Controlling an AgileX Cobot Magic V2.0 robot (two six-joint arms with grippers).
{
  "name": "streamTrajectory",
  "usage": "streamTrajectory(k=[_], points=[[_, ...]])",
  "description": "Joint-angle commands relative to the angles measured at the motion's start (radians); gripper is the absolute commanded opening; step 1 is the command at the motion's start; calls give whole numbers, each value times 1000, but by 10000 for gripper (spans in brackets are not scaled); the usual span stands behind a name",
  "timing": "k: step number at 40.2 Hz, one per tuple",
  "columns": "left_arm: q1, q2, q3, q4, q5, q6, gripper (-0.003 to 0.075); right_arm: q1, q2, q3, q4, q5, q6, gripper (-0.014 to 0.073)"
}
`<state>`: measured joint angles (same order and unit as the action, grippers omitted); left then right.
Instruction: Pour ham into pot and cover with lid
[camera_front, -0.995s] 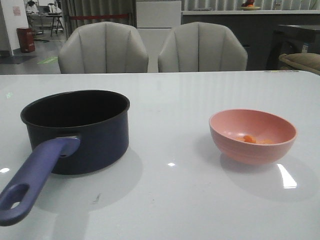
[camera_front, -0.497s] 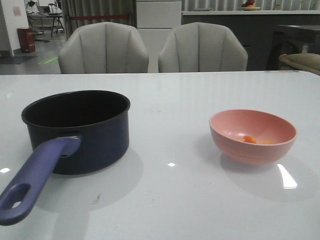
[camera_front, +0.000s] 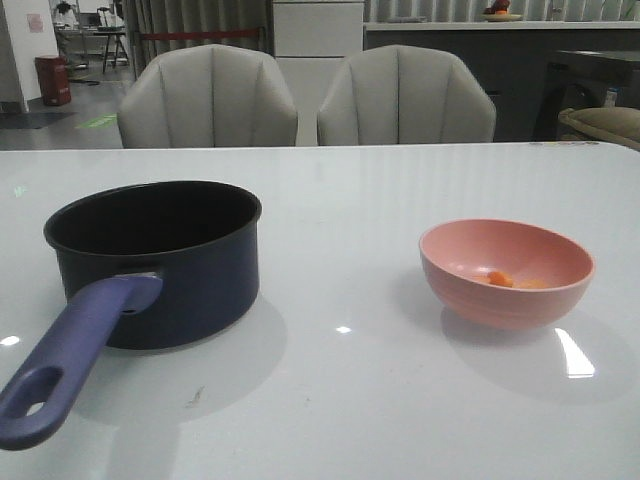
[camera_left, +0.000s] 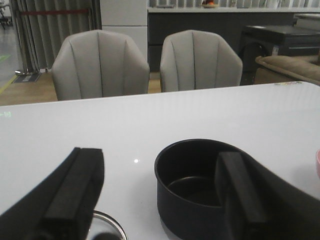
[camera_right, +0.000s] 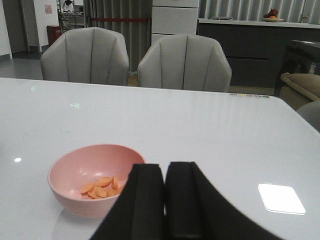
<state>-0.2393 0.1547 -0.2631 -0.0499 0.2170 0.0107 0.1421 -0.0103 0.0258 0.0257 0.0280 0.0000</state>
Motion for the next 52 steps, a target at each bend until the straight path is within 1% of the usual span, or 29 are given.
streamTrajectory(k=[1,10,14,17,19,21,28,31,36,41,45,47,48,52], points=[[-8,4,-14,-9,-119,3,497,-4,-20,-4,-2,-84,-8,150],[-8,4,-14,-9,-137,3,497,-4,-20,-4,-2,-93,-8,150],[-8,4,-12,-9,-140,3,497,-4,-20,-4,-2,-134,-8,150],[-8,4,-12,-9,-140,3,497,-4,-20,-11,-2,-199,-8,150],[-8,4,-12,-9,-140,3,497,-4,-18,-30,2,-207,-8,150],[-8,4,-12,-9,-140,3,497,-4,-2,-66,4,-180,-8,150],[-8,4,-12,-9,-142,3,497,-4,134,-258,4,76,-8,150],[-8,4,-12,-9,-142,3,497,-4,199,-308,4,133,-8,150],[-8,4,-12,-9,-145,3,497,-4,261,-312,4,139,-8,150],[-8,4,-12,-9,-150,3,497,-4,272,-311,12,165,-8,150],[-8,4,-12,-9,-150,3,497,-4,292,-314,12,138,-8,155],[-8,4,-12,-9,-150,3,497,-4,310,-323,13,143,-8,171],[-8,4,-12,-9,-150,3,497,-4,319,-328,13,149,-8,195],[-8,4,-12,-9,-147,3,497,-4,373,-353,29,161,-8,334]])
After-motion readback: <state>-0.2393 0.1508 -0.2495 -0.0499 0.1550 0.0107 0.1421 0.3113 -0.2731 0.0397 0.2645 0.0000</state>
